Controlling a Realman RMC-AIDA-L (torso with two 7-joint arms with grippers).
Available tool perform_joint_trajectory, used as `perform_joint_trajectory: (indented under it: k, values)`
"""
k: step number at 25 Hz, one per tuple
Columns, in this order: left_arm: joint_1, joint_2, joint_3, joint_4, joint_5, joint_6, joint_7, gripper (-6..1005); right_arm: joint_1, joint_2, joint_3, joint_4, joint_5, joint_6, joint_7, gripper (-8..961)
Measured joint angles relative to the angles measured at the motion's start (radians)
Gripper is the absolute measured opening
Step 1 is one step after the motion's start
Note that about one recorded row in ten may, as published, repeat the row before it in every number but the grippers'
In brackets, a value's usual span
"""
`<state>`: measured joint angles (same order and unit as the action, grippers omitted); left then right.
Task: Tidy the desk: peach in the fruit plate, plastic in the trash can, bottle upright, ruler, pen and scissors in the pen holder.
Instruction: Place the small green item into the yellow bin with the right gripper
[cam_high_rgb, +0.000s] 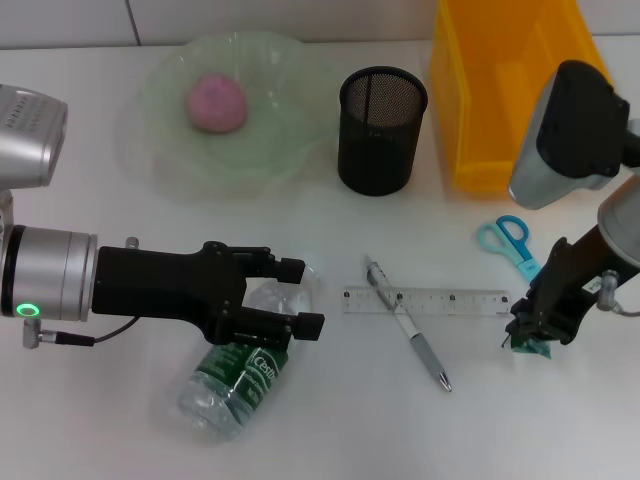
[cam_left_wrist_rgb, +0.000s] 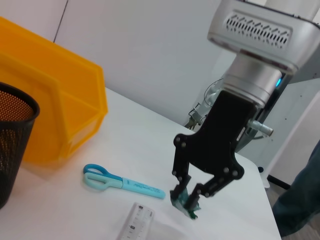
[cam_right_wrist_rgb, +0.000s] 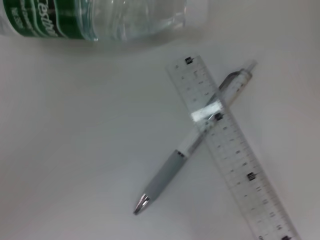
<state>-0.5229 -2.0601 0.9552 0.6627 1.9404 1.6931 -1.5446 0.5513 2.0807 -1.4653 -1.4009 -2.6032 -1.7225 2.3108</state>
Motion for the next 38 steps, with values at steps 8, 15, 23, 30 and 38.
perform_joint_trajectory:
  k: [8,15,23,30,38]
  values:
    - [0.0,0.001,0.002,0.0,0.0,0.0,0.0,846,-0.008,0.001,0.157,-0.102,0.018,0.0,-0.003,159]
    - [0.004,0.002,-0.002,0.0,-0.001,0.0,0.0,846,0.003,0.0,0.38,-0.255,0.067,0.067,0.046,137]
    - [0.006,0.002,-0.003,0.0,-0.007,-0.001,0.0,846,0.016,0.0,0.384,-0.074,0.045,0.425,0.076,153]
    - [0.007,0.001,-0.003,0.0,-0.008,-0.001,0.0,845,0.021,0.001,0.376,0.062,0.054,0.585,0.051,284]
    - [0.007,0.001,-0.003,0.0,-0.008,-0.002,0.0,845,0.018,0.002,0.371,0.075,0.057,0.608,0.047,553]
